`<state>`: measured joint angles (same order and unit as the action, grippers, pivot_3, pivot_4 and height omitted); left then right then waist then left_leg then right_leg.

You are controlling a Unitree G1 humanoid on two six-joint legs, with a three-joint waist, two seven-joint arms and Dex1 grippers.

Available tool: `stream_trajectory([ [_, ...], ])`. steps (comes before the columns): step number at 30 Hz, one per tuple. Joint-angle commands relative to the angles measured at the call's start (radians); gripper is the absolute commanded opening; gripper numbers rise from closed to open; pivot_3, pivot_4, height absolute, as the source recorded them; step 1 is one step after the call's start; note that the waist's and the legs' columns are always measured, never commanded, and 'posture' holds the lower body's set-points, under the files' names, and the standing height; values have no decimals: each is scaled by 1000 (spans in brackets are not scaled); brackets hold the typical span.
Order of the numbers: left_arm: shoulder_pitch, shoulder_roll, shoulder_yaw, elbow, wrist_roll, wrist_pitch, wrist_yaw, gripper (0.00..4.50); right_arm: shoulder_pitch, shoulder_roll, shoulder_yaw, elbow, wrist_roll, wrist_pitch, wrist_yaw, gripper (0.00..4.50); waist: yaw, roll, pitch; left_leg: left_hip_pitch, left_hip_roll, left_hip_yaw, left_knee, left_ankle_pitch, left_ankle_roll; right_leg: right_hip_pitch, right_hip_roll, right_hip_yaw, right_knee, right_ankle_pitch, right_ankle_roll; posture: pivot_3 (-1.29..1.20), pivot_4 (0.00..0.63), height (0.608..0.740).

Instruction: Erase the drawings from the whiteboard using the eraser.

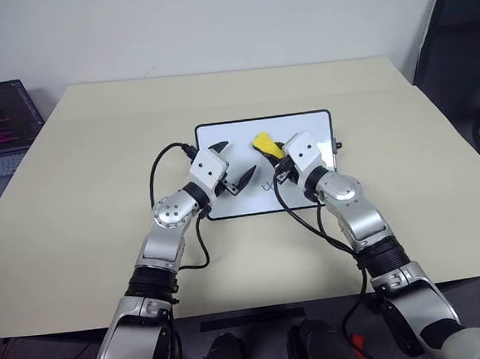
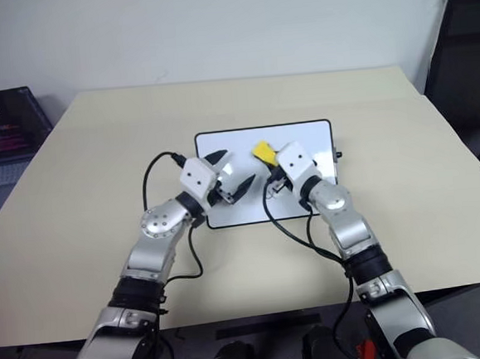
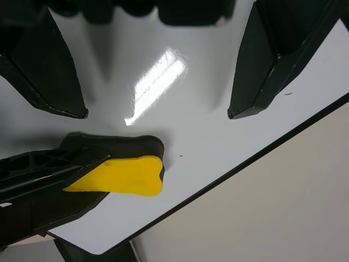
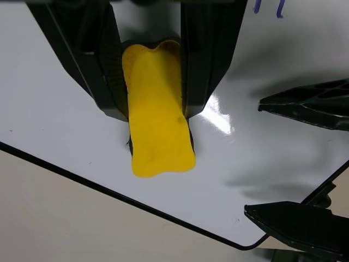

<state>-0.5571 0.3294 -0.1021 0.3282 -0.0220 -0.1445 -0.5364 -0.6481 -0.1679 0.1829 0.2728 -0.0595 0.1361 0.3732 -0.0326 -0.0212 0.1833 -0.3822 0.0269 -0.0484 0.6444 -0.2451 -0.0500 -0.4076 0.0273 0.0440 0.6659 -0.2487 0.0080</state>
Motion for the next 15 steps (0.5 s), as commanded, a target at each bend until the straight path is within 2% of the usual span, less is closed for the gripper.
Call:
stream_trajectory([
  [1,-17,1,14,-19,-2,-21,1,4500,27,-46,-16,1,-28,65,-8,1014,1,0,0,0,0,0,0,0,0,0,0,0,0,0,0,0,150,740],
  [15,-23,-14,6,-7,1,-27,-2,4500,108,-161,-38,-69,-23,106,-9,1014,10,-1,0,0,-2,-1,1,0,1,2,-2,0,-1,1,1,0,150,740],
])
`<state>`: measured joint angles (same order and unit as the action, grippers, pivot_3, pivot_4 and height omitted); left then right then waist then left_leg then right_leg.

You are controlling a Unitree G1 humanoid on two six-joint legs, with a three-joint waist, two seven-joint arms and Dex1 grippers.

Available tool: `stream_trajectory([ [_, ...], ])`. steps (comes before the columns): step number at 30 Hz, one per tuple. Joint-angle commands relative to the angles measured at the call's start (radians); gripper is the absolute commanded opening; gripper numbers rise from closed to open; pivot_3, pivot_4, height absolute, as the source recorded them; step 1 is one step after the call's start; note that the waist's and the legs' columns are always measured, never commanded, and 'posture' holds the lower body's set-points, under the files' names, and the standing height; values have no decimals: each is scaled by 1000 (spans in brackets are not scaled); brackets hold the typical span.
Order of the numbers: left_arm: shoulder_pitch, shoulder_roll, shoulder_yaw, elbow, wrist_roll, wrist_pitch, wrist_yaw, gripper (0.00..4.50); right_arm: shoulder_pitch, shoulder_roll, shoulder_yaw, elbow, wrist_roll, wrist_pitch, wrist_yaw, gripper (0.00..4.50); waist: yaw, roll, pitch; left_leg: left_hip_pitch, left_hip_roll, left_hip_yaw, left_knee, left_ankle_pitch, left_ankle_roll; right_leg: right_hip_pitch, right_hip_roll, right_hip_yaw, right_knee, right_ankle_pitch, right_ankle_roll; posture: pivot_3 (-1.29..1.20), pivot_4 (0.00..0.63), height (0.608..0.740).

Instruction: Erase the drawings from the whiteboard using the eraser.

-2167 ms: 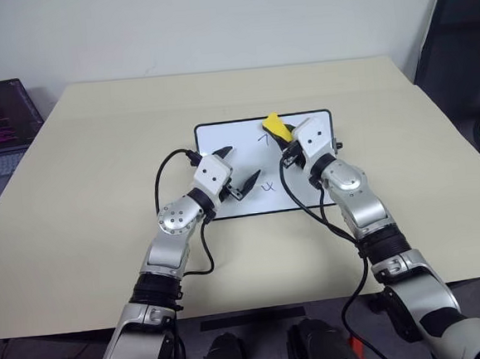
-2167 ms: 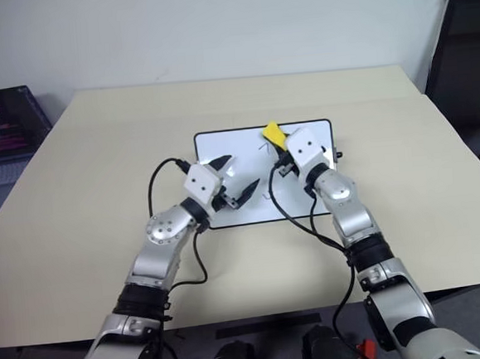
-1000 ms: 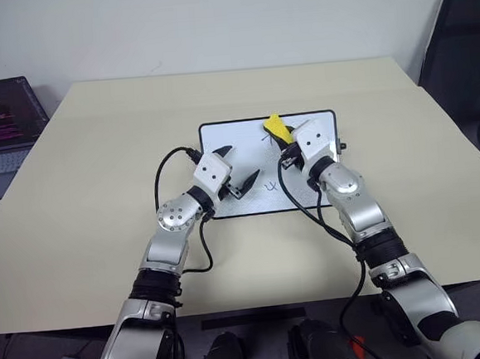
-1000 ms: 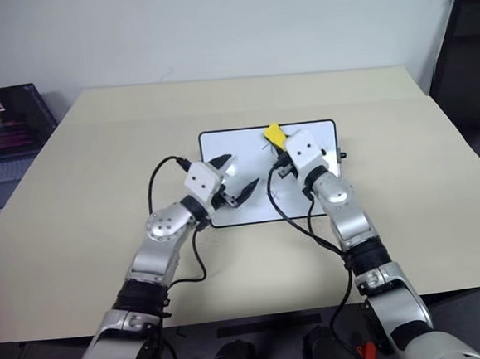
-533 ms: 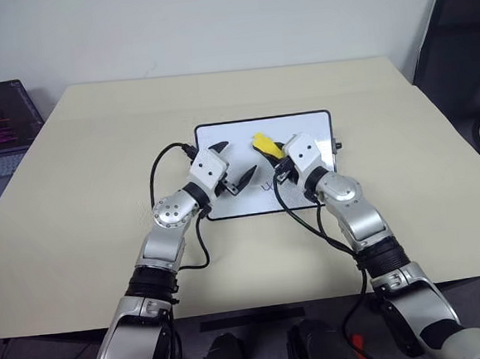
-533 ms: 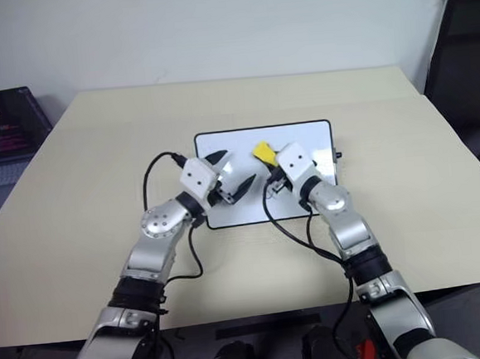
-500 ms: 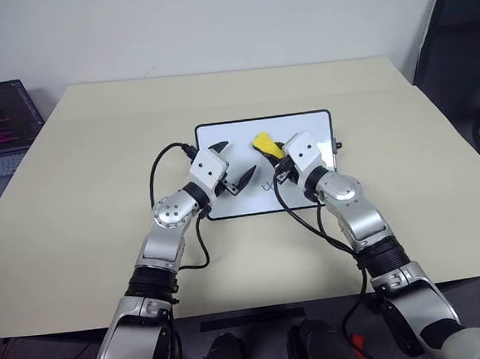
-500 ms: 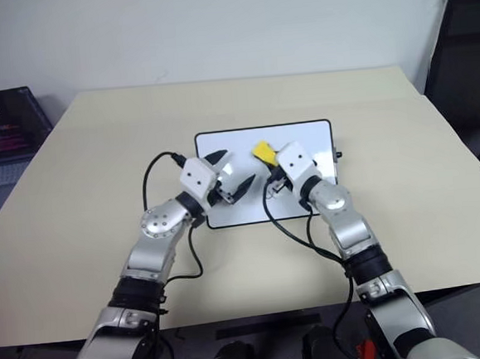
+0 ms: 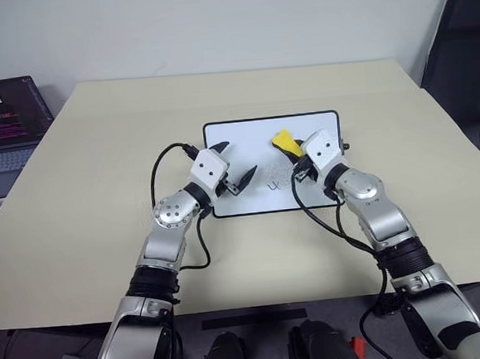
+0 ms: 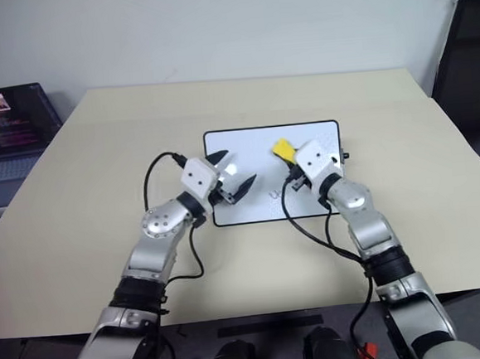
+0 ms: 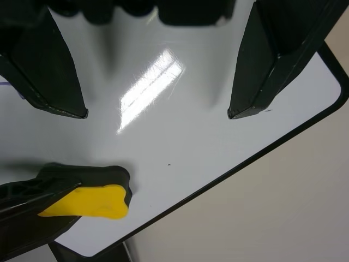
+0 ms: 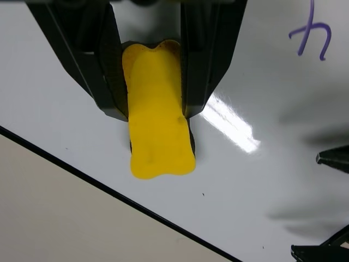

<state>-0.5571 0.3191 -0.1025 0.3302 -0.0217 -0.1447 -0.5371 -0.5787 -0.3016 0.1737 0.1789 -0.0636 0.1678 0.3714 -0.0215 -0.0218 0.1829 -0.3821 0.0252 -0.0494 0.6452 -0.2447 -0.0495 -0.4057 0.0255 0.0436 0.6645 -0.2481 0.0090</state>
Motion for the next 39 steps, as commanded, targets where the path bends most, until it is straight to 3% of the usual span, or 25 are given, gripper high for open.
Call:
stream_trajectory([
  [1,-22,-4,6,-9,1,-28,-1,4500,44,-30,-27,17,-18,77,-5,1014,-1,0,0,0,0,0,0,0,0,0,0,0,0,0,0,0,150,740],
  [11,11,-10,6,-43,-4,-29,0,4500,113,-37,-47,-131,34,96,32,1014,-4,0,0,0,0,0,0,0,0,0,0,0,-1,0,0,0,150,740],
  [15,84,-10,-9,-146,-27,-4,-29,4500,187,-16,-69,-326,143,106,94,1014,-7,0,0,-1,1,0,-2,0,0,-1,0,0,-2,0,0,0,150,740],
  [21,240,0,-33,-325,-54,71,-71,4500,299,-48,-49,-501,141,106,118,1014,-10,1,1,-9,1,0,-2,0,0,-8,0,1,-1,0,0,0,150,740],
  [29,377,-19,-64,-384,-34,126,-43,4500,351,-52,10,-473,65,20,102,1014,-10,0,1,-6,2,0,-1,0,0,-7,1,0,-1,-1,-1,0,150,740],
  [39,371,-11,-54,-368,-7,136,-14,4500,225,6,91,-269,-5,-104,110,1014,-10,0,1,-7,2,0,-2,0,0,-7,1,0,-1,0,-1,0,150,740],
])
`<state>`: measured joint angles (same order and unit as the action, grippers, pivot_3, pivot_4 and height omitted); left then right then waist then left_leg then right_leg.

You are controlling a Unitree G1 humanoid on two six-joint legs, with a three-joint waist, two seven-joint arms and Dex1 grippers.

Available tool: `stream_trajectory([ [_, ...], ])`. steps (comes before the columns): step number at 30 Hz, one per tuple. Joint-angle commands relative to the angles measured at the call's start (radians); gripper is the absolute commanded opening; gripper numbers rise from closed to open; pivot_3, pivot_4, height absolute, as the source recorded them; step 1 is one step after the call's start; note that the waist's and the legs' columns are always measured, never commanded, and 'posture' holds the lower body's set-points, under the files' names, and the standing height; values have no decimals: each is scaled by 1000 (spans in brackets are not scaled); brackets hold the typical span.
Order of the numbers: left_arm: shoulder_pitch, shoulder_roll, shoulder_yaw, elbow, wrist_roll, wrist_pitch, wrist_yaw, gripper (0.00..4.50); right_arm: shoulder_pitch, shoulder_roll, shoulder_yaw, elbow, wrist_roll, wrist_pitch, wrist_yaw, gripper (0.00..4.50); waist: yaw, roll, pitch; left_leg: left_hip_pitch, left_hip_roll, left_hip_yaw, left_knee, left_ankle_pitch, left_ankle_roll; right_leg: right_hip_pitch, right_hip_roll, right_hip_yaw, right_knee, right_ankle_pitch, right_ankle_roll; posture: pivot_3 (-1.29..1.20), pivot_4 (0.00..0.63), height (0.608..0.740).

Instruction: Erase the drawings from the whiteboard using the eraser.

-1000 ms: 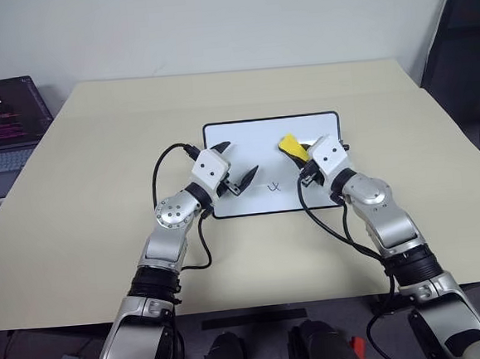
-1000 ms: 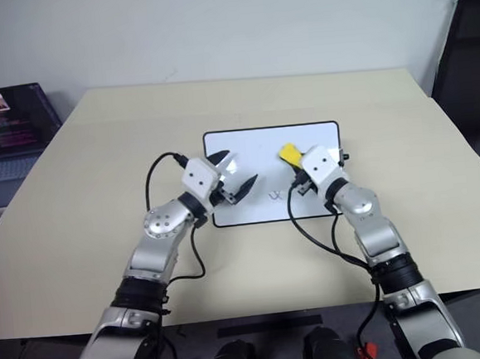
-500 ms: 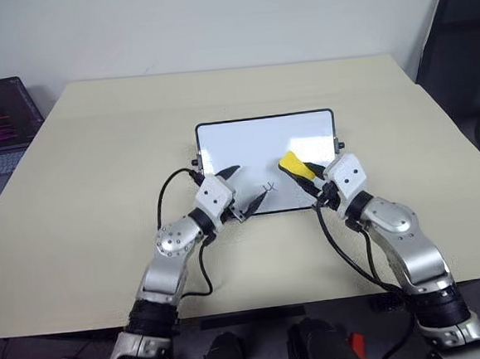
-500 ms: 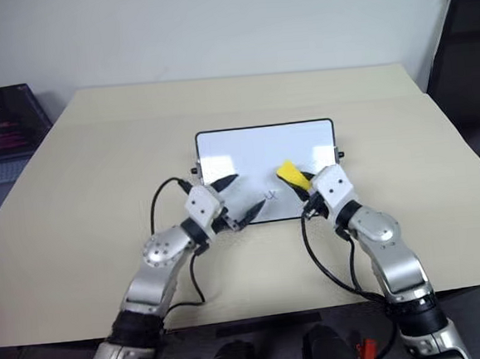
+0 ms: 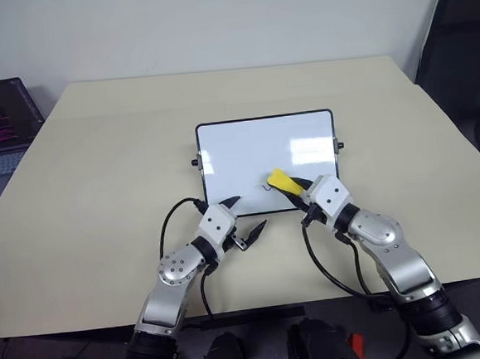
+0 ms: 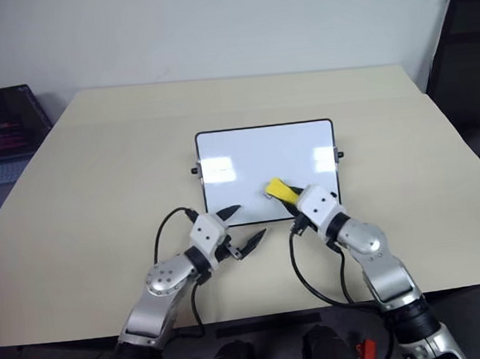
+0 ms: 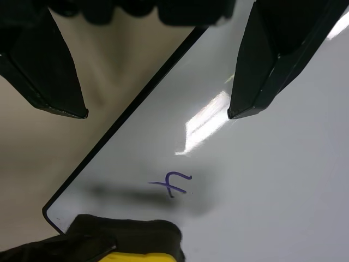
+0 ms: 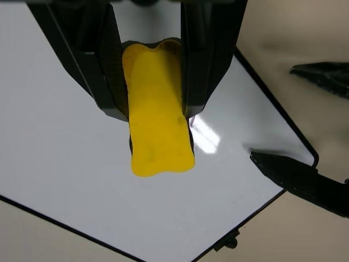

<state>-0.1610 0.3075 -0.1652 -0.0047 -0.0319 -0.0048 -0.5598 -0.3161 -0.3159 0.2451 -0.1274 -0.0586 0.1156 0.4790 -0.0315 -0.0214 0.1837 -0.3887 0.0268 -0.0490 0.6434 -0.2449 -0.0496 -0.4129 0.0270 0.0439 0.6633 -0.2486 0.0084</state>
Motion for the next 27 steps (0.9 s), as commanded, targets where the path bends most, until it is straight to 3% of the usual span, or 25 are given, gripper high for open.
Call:
stream_trajectory([
  [1,-32,3,12,-29,3,-4,11,4500,-49,26,24,66,-18,-64,0,1014,0,0,0,0,0,0,0,0,0,0,0,0,0,0,0,0,150,740],
  [15,-77,16,48,-31,-5,24,23,4500,-106,-21,59,238,-142,-44,8,1014,3,0,0,5,0,0,0,0,0,4,0,0,1,0,0,0,150,740],
  [27,-91,2,32,-29,-11,31,17,4500,94,-212,-22,99,-150,30,38,1014,10,-1,-1,7,-2,0,2,0,0,8,-3,0,0,0,1,0,150,740],
])
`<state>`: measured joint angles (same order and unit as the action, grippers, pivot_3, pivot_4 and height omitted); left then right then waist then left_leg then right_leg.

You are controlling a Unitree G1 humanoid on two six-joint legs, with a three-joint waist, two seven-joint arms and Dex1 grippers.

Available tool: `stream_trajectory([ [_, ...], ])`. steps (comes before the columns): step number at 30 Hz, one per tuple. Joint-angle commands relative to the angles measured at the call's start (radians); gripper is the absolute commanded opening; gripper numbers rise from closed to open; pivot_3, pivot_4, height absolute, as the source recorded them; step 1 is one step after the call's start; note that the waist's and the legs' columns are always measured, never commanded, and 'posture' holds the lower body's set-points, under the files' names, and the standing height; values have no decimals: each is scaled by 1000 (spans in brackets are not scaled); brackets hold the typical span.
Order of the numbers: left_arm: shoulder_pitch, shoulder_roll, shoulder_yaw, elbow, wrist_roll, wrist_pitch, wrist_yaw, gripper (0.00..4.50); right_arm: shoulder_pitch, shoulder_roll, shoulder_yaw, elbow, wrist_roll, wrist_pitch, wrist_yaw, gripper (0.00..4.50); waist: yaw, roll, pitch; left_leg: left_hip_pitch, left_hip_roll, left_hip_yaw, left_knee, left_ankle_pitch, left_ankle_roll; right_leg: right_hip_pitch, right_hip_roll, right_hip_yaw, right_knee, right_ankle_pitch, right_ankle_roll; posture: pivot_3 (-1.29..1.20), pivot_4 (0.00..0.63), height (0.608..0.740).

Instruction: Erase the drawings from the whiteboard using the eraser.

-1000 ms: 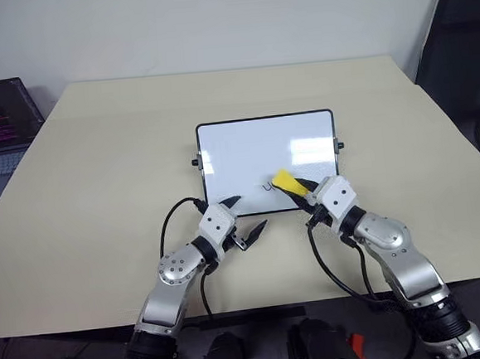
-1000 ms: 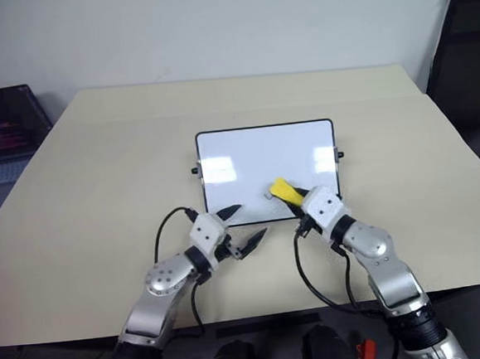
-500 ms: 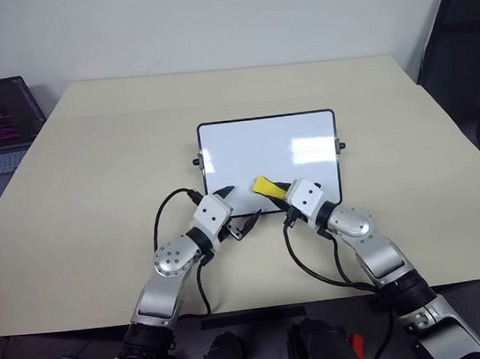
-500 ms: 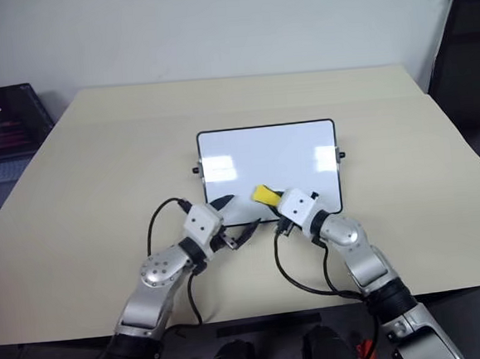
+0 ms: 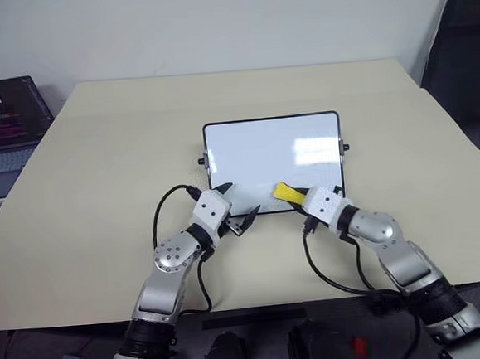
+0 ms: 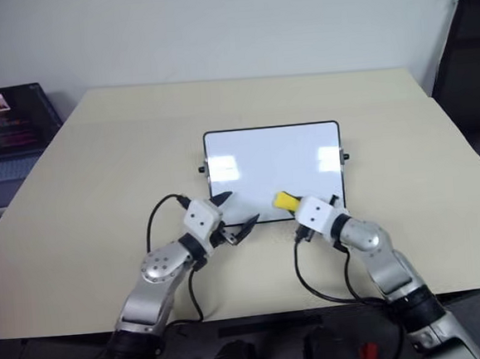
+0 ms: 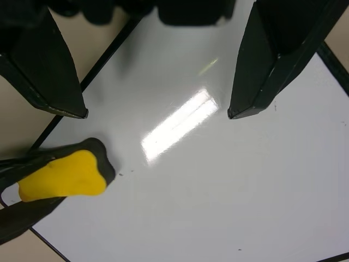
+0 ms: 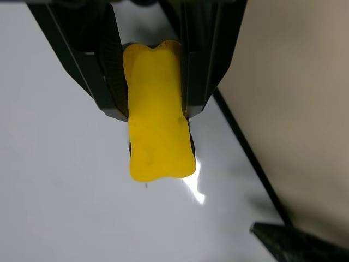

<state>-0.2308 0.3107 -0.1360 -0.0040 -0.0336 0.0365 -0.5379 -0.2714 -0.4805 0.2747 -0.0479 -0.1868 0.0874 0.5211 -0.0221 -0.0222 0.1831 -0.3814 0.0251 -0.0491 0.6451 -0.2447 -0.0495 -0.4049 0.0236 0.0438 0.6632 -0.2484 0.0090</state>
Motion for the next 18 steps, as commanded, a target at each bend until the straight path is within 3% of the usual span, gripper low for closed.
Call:
stream_trajectory([
  [1,-22,-1,2,-27,-10,-12,-6,4500,61,-54,-59,9,-17,62,-4,1014,-1,0,0,0,0,0,0,0,0,0,0,0,0,0,0,0,150,740],
  [7,-33,-9,-8,-11,-10,-24,-13,4500,60,-35,-79,-33,2,74,-21,1014,-7,0,0,1,0,1,0,0,0,0,0,0,0,0,0,0,150,740],
  [18,-48,-19,-4,13,-7,-42,-11,4500,-74,137,-27,24,15,-98,-64,1014,-11,-1,0,-1,1,2,-2,0,0,-2,3,0,0,0,0,0,150,740],
])
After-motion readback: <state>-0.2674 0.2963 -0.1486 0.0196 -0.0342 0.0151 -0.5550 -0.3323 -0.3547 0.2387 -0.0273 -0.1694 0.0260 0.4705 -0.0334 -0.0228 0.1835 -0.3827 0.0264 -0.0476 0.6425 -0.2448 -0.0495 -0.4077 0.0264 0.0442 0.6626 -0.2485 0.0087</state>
